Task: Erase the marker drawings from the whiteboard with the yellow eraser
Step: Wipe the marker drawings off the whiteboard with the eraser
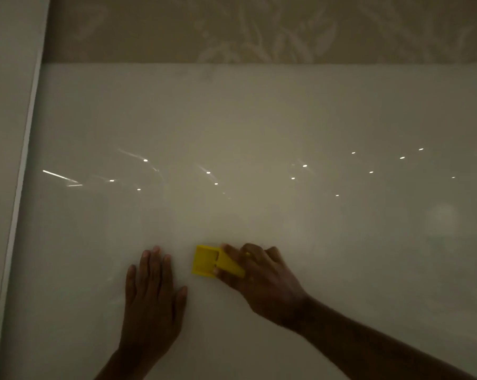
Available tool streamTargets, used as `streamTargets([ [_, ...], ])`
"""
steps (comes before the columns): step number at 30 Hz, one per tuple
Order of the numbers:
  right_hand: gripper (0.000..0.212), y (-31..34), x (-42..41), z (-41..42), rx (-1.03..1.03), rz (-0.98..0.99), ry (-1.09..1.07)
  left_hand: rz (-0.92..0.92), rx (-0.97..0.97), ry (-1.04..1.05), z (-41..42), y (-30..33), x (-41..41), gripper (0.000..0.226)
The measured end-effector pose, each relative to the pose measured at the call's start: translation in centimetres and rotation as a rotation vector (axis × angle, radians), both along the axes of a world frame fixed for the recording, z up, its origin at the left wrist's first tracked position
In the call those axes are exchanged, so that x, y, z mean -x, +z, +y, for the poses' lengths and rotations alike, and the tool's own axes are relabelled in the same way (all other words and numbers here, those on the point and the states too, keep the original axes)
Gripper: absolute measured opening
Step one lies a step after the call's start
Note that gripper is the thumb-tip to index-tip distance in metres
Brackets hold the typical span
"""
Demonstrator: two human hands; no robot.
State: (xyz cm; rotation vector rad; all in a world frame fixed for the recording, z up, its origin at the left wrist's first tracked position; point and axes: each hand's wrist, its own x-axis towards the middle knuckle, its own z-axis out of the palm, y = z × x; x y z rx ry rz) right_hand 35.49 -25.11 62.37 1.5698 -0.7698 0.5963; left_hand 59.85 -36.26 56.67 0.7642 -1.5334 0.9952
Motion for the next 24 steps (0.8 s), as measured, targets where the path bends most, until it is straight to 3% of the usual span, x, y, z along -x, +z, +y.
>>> streamTargets([
  [3,0.065,6.1,2.1,-0.4,0.137,-0.159,0.000,0.000,0.002,-0.019,-0.4,0.0,0.1,0.070],
  [6,0.054,10.8,6.8,0.3,0.289,-0.562,-0.080,0.002,0.044,-0.034,-0.4,0.2,0.4,0.067],
  [11,0.057,16.2,9.0,1.9,0.365,-1.160,-0.052,-0.006,0.057,-0.052,0.0,0.7,1.5,0.064],
  [13,0.056,17.4,4.4,0.6,0.326,-1.055,-0.017,0.013,0.018,-0.044,0.0,0.7,0.7,0.064],
  [15,0.053,16.7,-0.5,-1.0,0.324,-0.694,0.007,0.007,0.006,-0.039,0.0,0.8,0.5,0.065],
  [20,0.050,13.8,-11.5,-3.5,-0.030,0.026,0.016,0.003,-0.038,-0.016,0.1,0.4,0.2,0.068],
  [22,0.055,14.2,-13.1,-4.5,-0.066,0.184,-0.058,-0.001,-0.055,-0.019,0.2,0.3,0.2,0.068],
  [24,0.053,15.9,-13.4,-5.1,-0.043,0.181,-0.087,-0.004,-0.062,-0.021,0.3,0.3,0.1,0.068],
])
